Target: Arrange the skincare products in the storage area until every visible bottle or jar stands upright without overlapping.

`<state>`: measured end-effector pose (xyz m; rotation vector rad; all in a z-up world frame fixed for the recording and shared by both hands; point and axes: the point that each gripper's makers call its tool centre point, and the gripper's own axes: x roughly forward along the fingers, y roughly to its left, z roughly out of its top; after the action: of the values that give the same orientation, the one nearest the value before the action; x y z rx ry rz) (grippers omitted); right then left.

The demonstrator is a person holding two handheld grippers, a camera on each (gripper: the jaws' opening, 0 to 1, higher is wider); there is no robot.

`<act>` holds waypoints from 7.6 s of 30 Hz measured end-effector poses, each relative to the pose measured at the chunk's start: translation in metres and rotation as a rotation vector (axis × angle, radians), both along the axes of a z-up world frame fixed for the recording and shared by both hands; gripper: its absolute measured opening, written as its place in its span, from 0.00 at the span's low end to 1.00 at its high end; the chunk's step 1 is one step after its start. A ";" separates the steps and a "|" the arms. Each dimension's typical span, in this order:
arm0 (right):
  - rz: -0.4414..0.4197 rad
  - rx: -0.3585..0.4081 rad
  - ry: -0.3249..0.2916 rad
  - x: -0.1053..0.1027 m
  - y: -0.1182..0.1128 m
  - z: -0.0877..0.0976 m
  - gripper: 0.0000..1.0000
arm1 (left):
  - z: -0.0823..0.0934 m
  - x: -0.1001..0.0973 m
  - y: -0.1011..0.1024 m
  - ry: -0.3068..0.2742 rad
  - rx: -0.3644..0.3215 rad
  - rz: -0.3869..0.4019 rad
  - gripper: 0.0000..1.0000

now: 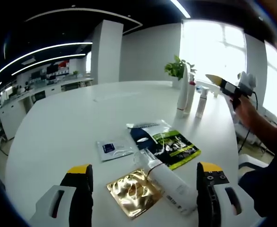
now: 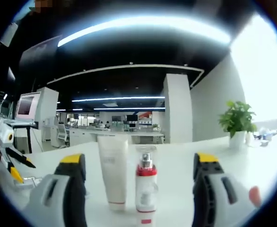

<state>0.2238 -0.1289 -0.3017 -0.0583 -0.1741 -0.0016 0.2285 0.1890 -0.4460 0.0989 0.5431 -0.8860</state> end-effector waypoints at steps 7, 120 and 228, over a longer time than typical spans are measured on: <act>0.005 -0.037 0.002 0.002 0.004 0.008 0.93 | -0.001 -0.007 -0.003 0.004 -0.007 0.008 0.93; 0.042 -0.073 0.035 0.008 0.007 0.002 0.91 | -0.017 -0.019 -0.007 -0.004 0.126 -0.008 0.21; 1.233 -1.171 0.467 -0.019 0.264 -0.116 0.62 | -0.020 -0.039 -0.004 -0.109 0.285 -0.108 0.21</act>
<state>0.2050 0.1347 -0.4175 -1.1009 0.3015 1.3419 0.1895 0.1846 -0.4656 0.4368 0.5638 -0.8985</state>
